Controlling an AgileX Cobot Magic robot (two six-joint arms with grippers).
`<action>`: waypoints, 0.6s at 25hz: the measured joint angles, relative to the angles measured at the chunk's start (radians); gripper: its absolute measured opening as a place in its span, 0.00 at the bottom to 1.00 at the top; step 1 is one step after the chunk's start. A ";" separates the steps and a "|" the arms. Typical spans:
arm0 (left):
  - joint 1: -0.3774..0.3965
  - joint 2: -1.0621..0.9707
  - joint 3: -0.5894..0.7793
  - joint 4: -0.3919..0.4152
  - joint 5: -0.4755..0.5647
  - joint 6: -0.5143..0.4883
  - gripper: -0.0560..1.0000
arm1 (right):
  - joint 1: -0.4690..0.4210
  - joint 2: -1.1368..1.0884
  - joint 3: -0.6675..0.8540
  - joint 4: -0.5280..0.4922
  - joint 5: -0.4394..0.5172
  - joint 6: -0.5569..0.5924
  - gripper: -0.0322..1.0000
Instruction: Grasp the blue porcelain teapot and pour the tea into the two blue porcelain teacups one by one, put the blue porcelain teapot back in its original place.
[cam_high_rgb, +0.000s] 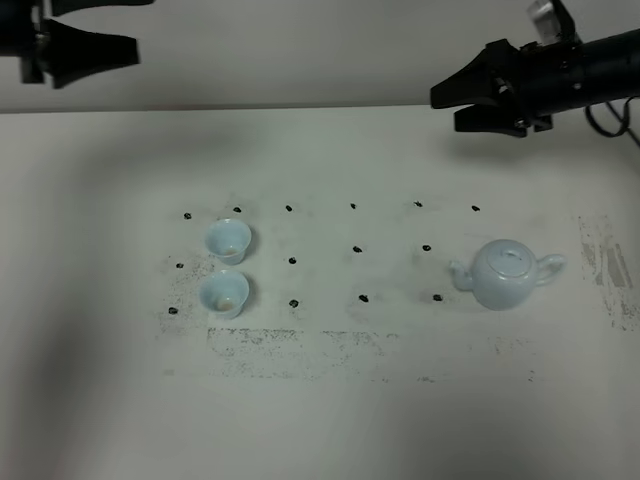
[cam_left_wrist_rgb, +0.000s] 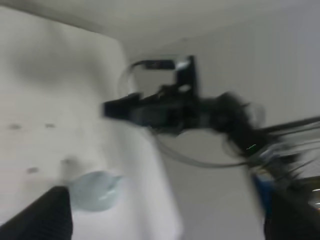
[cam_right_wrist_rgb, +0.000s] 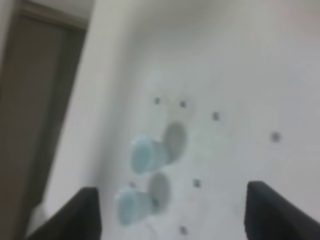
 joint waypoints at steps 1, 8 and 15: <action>0.013 -0.067 0.000 0.076 0.002 -0.021 0.75 | -0.014 -0.013 0.000 -0.029 0.000 0.002 0.59; 0.029 -0.459 0.003 0.503 0.005 -0.206 0.75 | -0.052 -0.041 -0.001 -0.115 -0.009 0.019 0.59; 0.021 -0.814 0.310 0.697 -0.053 -0.240 0.75 | -0.052 -0.041 -0.001 -0.096 -0.026 0.019 0.59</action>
